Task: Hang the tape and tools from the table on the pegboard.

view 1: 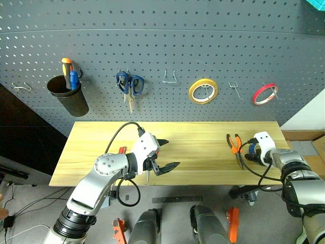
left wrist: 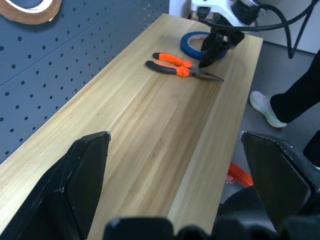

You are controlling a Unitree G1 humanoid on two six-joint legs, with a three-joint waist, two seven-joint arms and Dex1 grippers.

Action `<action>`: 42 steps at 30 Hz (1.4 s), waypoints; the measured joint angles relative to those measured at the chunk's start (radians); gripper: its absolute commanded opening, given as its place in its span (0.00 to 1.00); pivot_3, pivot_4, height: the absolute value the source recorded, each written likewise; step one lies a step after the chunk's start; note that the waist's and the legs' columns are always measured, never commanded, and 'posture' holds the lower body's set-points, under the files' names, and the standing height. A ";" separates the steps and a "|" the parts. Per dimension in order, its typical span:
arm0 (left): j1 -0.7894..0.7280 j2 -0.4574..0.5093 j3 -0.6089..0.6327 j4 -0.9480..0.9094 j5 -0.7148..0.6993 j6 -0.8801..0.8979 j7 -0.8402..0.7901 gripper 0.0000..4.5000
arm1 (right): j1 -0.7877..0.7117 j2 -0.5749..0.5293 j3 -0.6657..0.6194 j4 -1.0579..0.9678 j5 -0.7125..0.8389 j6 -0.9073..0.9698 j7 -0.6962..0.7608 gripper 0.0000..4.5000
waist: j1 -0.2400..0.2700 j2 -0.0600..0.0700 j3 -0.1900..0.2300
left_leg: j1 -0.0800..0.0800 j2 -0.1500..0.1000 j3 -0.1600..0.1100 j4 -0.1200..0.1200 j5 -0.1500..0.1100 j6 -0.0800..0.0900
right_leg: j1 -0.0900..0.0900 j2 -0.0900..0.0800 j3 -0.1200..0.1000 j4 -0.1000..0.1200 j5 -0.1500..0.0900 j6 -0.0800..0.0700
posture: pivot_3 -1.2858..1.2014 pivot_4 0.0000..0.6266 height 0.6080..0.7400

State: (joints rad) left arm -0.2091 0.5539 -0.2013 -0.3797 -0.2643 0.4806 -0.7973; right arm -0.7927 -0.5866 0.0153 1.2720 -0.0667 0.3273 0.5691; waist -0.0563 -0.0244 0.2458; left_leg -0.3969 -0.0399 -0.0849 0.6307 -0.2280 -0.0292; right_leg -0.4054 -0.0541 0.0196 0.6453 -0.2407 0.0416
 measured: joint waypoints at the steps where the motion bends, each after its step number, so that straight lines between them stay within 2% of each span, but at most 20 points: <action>1: 0.000 0.000 0.000 0.000 0.000 -0.003 0.000 1.00 | 0.000 0.001 -0.001 0.000 0.000 0.003 -0.002 0.28 | 0.000 0.000 0.000 | 0.000 0.000 0.000 0.000 0.000 0.000 | 0.000 0.000 0.000 0.000 0.000 0.000 | 0.51 0.39 1.00; 3: 0.000 0.000 0.000 0.000 0.000 -0.007 -0.001 1.00 | 0.000 0.005 -0.008 0.000 0.001 0.008 -0.008 0.13 | 0.000 -0.001 0.000 | 0.000 0.000 0.000 0.000 0.000 0.000 | 0.000 0.000 0.000 0.000 0.000 0.000 | 0.51 0.39 1.00; 4: 0.000 0.000 0.000 0.000 0.000 -0.008 -0.001 1.00 | 0.000 0.006 -0.012 0.000 0.002 0.008 -0.011 0.09 | 0.000 -0.001 -0.001 | 0.000 0.000 0.000 0.000 0.000 0.000 | 0.000 0.000 0.000 0.000 0.000 0.000 | 0.51 0.38 1.00; 11: -0.006 0.000 0.003 0.000 -0.004 -0.009 -0.002 1.00 | 0.046 0.007 -0.031 -0.047 0.007 -0.026 -0.046 0.08 | 0.000 -0.003 -0.002 | 0.000 0.000 0.000 0.001 0.000 0.000 | 0.001 0.000 0.000 0.000 0.000 0.001 | 0.50 0.37 1.00; 14: -0.021 -0.002 0.013 0.001 -0.008 -0.010 -0.002 1.00 | 0.118 -0.002 -0.033 -0.158 0.011 -0.031 -0.036 0.08 | 0.001 -0.002 -0.001 | 0.000 0.000 -0.001 0.001 0.000 0.000 | 0.000 0.000 0.000 0.000 0.000 0.001 | 0.50 0.37 1.00; 17: -0.035 -0.005 0.021 0.003 -0.010 -0.014 -0.001 1.00 | 0.255 -0.028 -0.043 -0.400 0.031 0.034 -0.017 0.08 | 0.003 0.000 0.000 | -0.001 0.000 -0.001 0.000 0.000 0.000 | -0.001 0.000 -0.001 0.000 0.000 0.001 | 0.50 0.37 1.00; 23: -0.066 -0.019 0.048 0.005 -0.022 -0.025 0.000 1.00 | 0.608 -0.066 -0.121 -1.206 0.050 0.256 -0.049 0.08 | 0.000 0.002 0.000 | -0.003 0.001 -0.003 -0.001 0.000 -0.001 | -0.004 0.000 -0.001 0.001 -0.003 0.006 | 0.48 0.38 1.00; 27: -0.079 -0.041 0.053 0.005 -0.037 -0.030 0.001 1.00 | 0.756 0.028 -0.107 -1.672 0.000 0.315 -0.168 0.08 | -0.005 0.002 0.000 | -0.002 0.002 -0.003 0.000 0.000 -0.001 | -0.004 0.000 -0.001 0.002 -0.003 0.006 | 0.47 0.38 1.00; 30: -0.081 -0.043 0.053 0.005 -0.043 -0.030 0.001 1.00 | 0.804 0.081 -0.007 -1.851 -0.109 0.273 -0.270 0.08 | -0.004 0.002 0.000 | -0.002 0.001 -0.003 0.001 0.000 -0.002 | -0.003 0.000 -0.001 0.001 -0.003 0.007 | 0.47 0.38 1.00; 33: -0.088 -0.046 0.054 0.009 -0.043 -0.031 0.001 1.00 | 0.738 0.132 0.063 -1.909 -0.188 0.224 -0.336 0.08 | -0.007 0.002 0.000 | -0.002 0.001 -0.003 0.001 0.000 -0.002 | -0.004 0.000 0.000 0.001 -0.002 0.008 | 0.47 0.38 1.00; 36: -0.103 -0.052 0.052 0.023 -0.043 -0.034 0.001 1.00 | 0.620 0.173 0.065 -1.872 -0.190 0.163 -0.365 0.08 | -0.007 0.001 0.000 | -0.002 0.001 -0.002 0.002 0.001 -0.002 | -0.003 0.000 -0.002 0.001 -0.002 0.008 | 0.47 0.38 1.00; 42: -0.121 -0.059 0.049 0.050 -0.041 -0.048 0.000 1.00 | 0.450 0.224 0.013 -1.521 -0.101 0.048 -0.371 0.08 | -0.005 0.001 0.000 | -0.003 0.000 -0.002 0.000 0.000 -0.001 | -0.004 0.000 -0.001 0.000 0.001 0.002 | 0.47 0.36 1.00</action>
State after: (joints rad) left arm -0.3300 0.4945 -0.1518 -0.3294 -0.3048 0.4322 -0.7968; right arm -0.3430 -0.3622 0.0281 -0.2487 -0.1679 0.3755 0.1977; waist -0.0608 -0.0235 0.2461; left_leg -0.4000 -0.0398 -0.0865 0.6307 -0.2277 -0.0303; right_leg -0.4092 -0.0545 0.0184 0.6456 -0.2396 0.0439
